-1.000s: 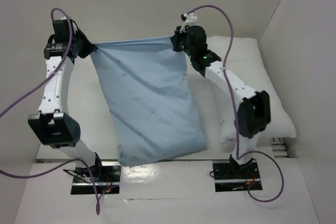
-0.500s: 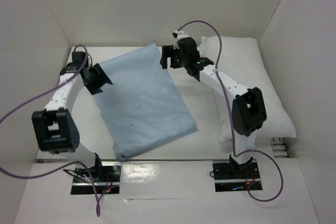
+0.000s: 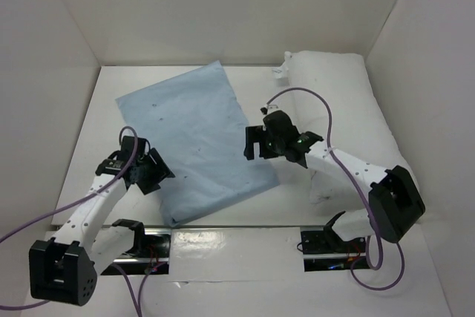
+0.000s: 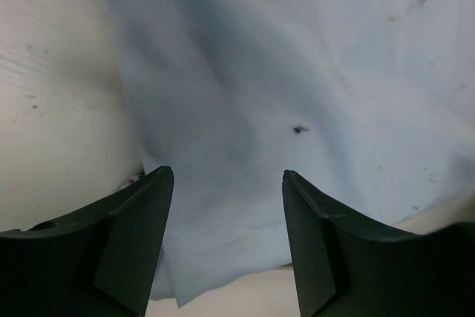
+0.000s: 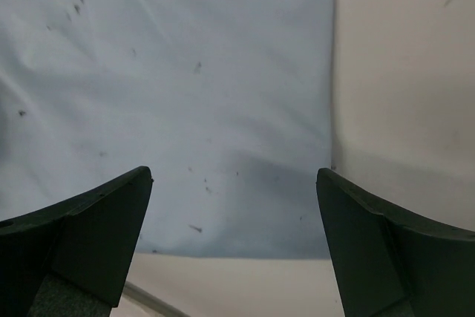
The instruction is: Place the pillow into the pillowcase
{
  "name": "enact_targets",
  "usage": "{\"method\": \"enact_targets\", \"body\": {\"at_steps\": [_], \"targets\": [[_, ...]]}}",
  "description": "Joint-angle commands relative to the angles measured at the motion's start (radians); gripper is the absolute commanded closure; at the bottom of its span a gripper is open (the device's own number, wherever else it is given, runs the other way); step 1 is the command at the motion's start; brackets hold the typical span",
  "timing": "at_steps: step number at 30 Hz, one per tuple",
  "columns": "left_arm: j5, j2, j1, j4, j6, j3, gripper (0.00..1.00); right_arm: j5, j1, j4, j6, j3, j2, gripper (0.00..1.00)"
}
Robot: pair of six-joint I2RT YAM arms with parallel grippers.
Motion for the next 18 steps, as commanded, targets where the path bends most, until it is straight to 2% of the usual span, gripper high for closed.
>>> {"method": "enact_targets", "body": {"at_steps": [1,3,7,13,15,17,18], "targets": [[-0.061,0.036,-0.013,0.029,-0.073,-0.039,0.27,0.001,0.046,-0.029,0.07,-0.06,-0.052,0.01],[-0.061,0.077,-0.024,0.039,-0.091,-0.052,0.27,0.001,0.056,-0.057,0.093,-0.082,-0.052,0.01],[-0.158,0.114,-0.047,-0.004,-0.128,-0.052,0.22,0.026,0.077,-0.092,0.168,-0.109,-0.052,0.01],[-0.104,0.22,-0.058,0.125,-0.119,-0.072,0.23,0.064,0.086,-0.102,0.26,-0.171,-0.033,0.01],[-0.095,0.243,-0.058,0.152,-0.119,-0.072,0.4,0.079,0.086,-0.092,0.27,-0.197,-0.033,0.01],[-0.095,0.264,-0.058,0.152,-0.11,-0.047,0.65,0.096,0.086,-0.083,0.279,-0.211,-0.033,0.01],[-0.095,0.264,-0.058,0.152,-0.101,-0.03,0.83,0.096,0.086,-0.071,0.279,-0.224,-0.018,0.01]]}}
